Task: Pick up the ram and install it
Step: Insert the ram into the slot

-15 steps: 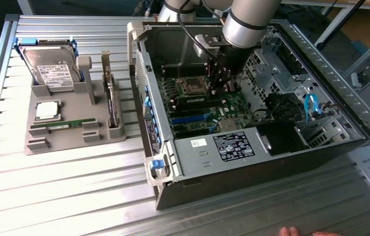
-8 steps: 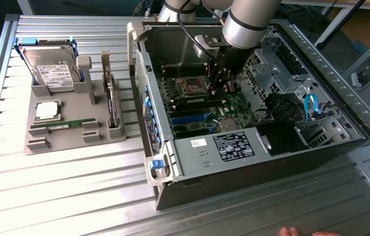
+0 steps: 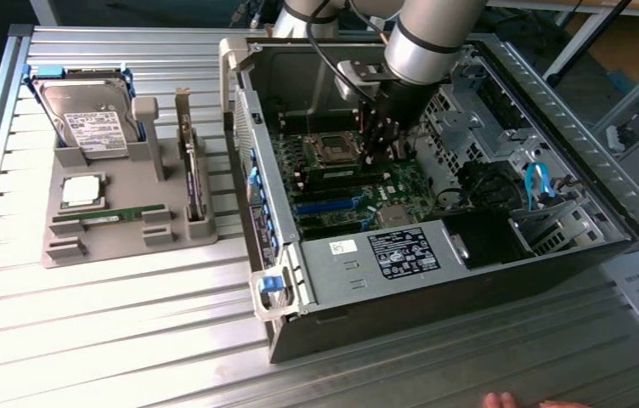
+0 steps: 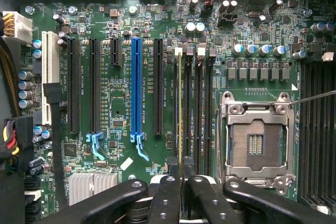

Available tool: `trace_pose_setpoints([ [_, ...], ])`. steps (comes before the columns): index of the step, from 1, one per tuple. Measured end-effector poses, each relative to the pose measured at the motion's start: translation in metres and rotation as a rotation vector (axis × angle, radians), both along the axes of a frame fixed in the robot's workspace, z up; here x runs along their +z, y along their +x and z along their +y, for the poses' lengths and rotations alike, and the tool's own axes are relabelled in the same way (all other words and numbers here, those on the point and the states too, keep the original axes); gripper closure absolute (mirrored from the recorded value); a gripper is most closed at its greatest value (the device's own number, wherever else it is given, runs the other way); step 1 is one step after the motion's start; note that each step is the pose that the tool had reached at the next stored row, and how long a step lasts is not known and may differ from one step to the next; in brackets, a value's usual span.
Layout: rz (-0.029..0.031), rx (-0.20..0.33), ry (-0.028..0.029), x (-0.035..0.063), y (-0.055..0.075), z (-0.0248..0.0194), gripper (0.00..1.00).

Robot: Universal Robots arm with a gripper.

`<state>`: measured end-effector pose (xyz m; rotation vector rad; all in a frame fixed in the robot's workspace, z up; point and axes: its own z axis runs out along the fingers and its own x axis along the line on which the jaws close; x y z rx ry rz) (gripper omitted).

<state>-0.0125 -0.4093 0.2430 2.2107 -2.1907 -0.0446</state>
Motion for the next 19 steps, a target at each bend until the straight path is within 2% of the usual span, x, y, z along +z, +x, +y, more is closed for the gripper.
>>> trace_pose_setpoints([
  [8, 0.0000, -0.014, -0.0001, -0.0001, 0.0000, 0.0000, 0.88],
  [19, -0.0001, -0.014, 0.0006, -0.0052, 0.0000, 0.0000, 0.88],
])
